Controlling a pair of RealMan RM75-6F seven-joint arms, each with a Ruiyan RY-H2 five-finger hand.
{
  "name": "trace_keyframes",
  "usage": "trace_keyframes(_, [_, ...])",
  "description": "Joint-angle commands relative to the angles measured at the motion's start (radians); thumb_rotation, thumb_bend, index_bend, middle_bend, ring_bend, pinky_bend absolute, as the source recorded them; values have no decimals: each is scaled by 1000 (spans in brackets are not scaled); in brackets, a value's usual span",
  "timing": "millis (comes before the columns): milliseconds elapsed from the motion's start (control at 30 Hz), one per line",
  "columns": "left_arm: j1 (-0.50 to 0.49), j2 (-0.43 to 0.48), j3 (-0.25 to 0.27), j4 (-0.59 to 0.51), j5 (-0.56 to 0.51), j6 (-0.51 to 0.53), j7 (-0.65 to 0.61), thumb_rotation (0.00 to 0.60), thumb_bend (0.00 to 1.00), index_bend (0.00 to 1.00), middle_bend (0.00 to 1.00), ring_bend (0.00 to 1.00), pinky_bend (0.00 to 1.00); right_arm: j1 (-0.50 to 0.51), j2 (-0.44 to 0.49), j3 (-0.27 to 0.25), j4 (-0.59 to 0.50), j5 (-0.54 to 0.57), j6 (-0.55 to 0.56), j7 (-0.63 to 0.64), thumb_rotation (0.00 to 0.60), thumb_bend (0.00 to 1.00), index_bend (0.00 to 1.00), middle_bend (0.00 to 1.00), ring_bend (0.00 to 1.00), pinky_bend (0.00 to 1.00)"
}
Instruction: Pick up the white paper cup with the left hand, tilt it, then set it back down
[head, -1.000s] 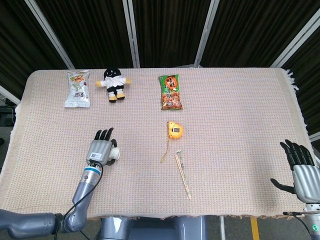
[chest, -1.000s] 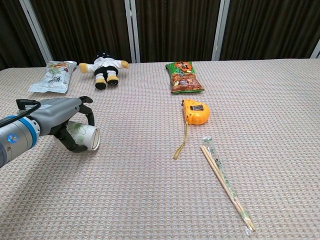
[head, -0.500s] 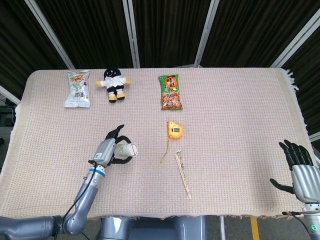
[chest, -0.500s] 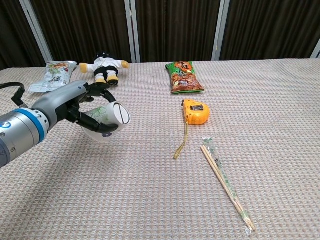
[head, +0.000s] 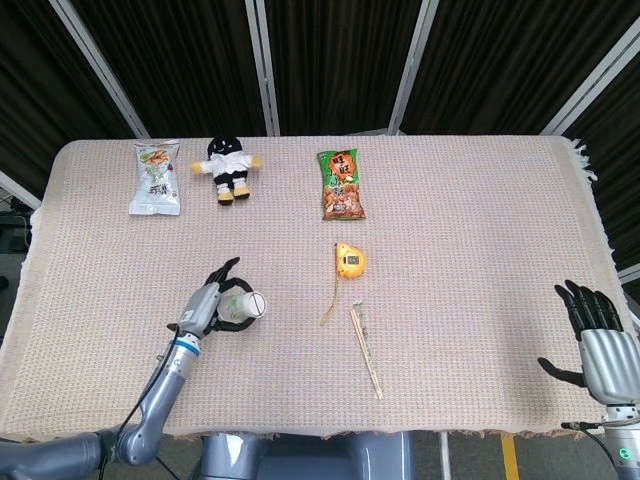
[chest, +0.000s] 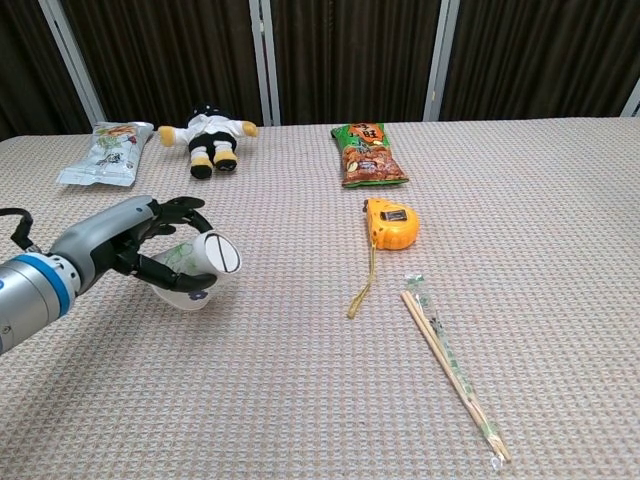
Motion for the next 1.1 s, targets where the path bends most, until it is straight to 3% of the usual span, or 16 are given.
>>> trace_keyframes(33, [10,15,7,2,6,-7,-13,600,196,411,0,0,0,0,0,0,0,0,0,0,600,0,0,0,0,0])
trace_keyframes(367, [47,71,31,-9,37,6,-42,600,197,375,0,0,0,-3,1,-1,-3,-3,7,-1,600,0,0,0,0,0])
trace_keyframes(567, [66,110,53,-17,64,7,-45,600,194,30,0,0,0,-3,0,-1,-3,-3,7,-5,600,0,0,0,0,0])
trace_keyframes(767, [88,169,76,-55,83,29,-7,600,172,0,0,0,0,-2,-2,-1,-4,-4,6,-13,600,0,0,0,0,0])
trace_keyframes(933, [131,206,87,-81,145,138,25,600,168,0,0,0,0,-2,-5,2,0,0,7,-17,600,0,0,0,0,0])
trace_keyframes(1100, [225,250,128,-62,251,396,295,600,162,0,0,0,0,0,-8,3,5,3,5,-18,600,0,0,0,0,0])
